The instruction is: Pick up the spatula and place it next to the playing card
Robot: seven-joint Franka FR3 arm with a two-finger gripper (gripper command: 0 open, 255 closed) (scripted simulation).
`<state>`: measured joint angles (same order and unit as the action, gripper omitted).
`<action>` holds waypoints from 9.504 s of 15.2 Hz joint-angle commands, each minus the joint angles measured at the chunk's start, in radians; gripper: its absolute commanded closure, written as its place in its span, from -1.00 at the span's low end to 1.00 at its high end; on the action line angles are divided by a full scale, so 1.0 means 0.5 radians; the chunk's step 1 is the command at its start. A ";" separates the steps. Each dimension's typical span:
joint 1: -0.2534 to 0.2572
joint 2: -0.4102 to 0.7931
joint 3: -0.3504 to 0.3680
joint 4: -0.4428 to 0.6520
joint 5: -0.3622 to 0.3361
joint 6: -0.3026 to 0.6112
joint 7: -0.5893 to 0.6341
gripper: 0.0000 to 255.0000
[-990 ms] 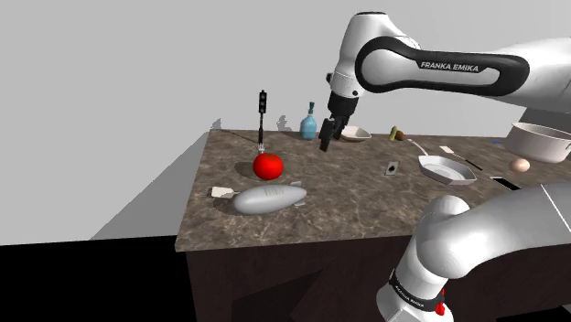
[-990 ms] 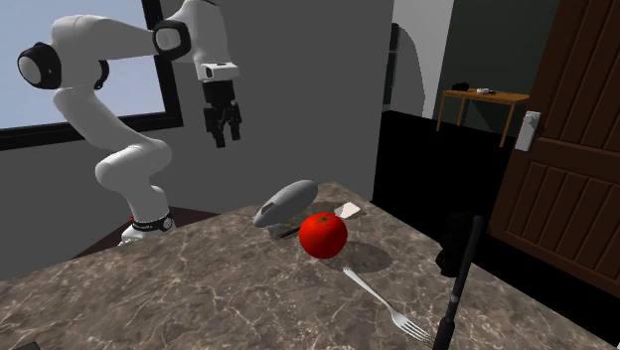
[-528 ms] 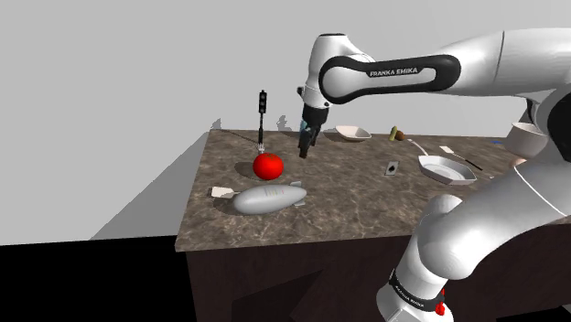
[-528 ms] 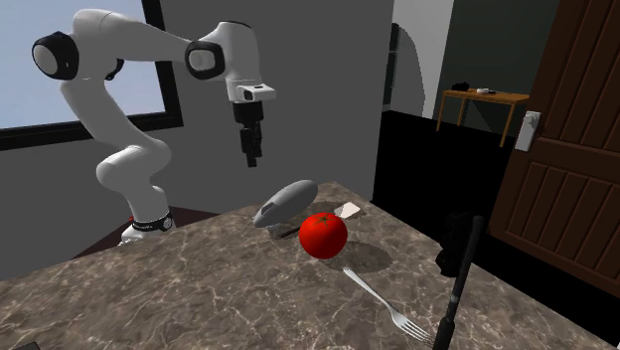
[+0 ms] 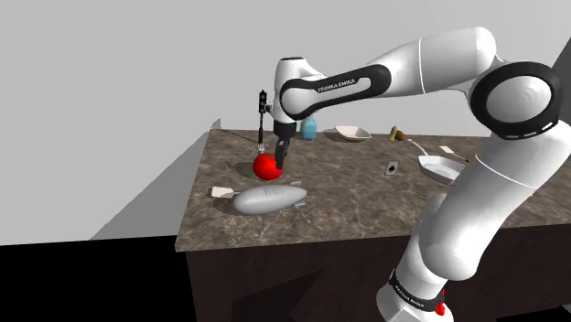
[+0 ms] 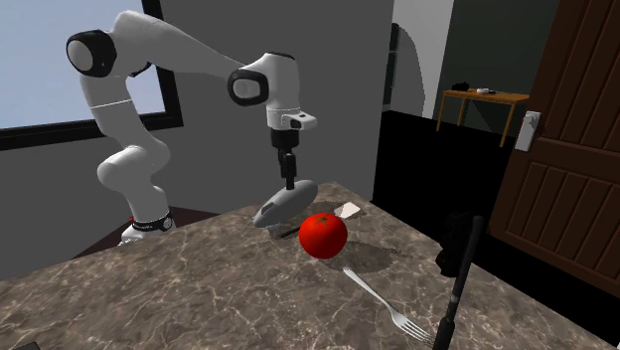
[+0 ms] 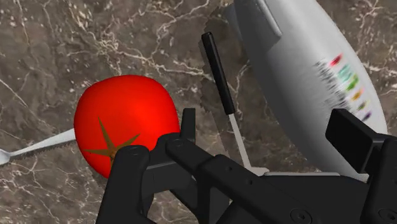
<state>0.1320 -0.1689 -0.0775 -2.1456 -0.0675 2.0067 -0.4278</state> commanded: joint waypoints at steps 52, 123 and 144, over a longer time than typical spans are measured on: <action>0.107 1.080 0.106 0.640 0.069 0.288 -0.501 -1.00; -0.538 0.341 -0.471 0.417 0.017 -0.170 -1.722 1.00; -1.076 0.865 -0.838 0.965 0.276 -0.204 -2.684 1.00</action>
<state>-0.4007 0.2553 -0.4954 -1.6626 0.0660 1.8962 -1.7612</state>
